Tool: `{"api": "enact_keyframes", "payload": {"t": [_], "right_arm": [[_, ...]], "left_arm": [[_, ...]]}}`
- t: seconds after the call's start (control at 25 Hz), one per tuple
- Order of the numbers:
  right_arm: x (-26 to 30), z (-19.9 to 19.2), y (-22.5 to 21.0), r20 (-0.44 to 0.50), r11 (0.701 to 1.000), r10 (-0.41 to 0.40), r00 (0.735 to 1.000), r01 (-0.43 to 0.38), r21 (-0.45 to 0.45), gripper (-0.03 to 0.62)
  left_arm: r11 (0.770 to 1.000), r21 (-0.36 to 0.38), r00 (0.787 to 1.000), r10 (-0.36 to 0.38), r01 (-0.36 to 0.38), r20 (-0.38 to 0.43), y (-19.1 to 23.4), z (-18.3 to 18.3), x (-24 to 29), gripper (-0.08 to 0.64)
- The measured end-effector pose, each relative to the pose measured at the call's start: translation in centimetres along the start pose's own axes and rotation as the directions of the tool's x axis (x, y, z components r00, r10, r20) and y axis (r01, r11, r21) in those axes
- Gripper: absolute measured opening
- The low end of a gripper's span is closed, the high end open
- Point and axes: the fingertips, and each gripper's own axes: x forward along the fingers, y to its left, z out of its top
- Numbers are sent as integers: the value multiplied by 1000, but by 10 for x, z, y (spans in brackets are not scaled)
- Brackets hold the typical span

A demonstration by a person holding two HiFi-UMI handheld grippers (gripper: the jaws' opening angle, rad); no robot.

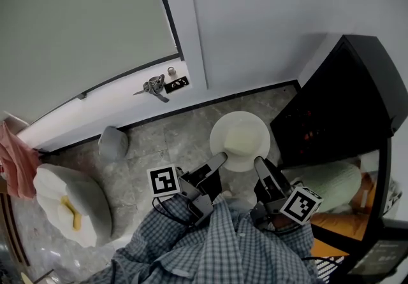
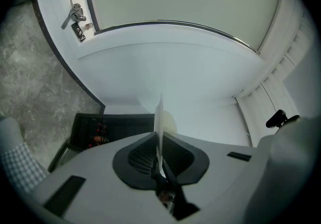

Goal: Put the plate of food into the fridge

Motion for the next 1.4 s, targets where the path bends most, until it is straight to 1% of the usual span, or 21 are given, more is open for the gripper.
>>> {"api": "enact_keyframes", "payload": {"t": [0.28,0.4,0.52,0.68,0.76,0.96,1.08,1.24,1.4], "right_arm": [[-8,11,-4,42,999,-30,999,31,-13,69],[-12,15,-5,67,1000,-17,998,17,7,69],[-14,19,-10,72,999,-41,997,41,-7,69],[-13,24,-17,88,999,-49,995,48,15,69],[-12,28,-18,99,998,-58,993,57,14,69],[-14,46,-32,137,995,-95,986,94,16,69],[-11,57,-37,165,994,-104,981,101,29,69],[-6,73,-46,182,991,-135,974,133,23,69],[-4,88,-56,211,988,-149,966,140,59,69]], "left_arm": [[1000,3,999,-8,8,-46,-3,-4,15,28],[1000,2,998,-9,9,-63,-3,-7,21,28],[1000,1,997,-11,11,-79,-2,-7,27,28],[1000,-17,996,-8,6,-93,3,-6,36,28],[1000,-14,994,-3,1,-106,5,-5,41,28],[1000,7,987,-7,8,-163,6,-3,67,28],[1000,8,981,-7,9,-196,7,1,82,28],[1000,-2,975,-1,0,-221,10,8,101,28],[1000,-1,966,6,-6,-259,10,13,123,28]]}}
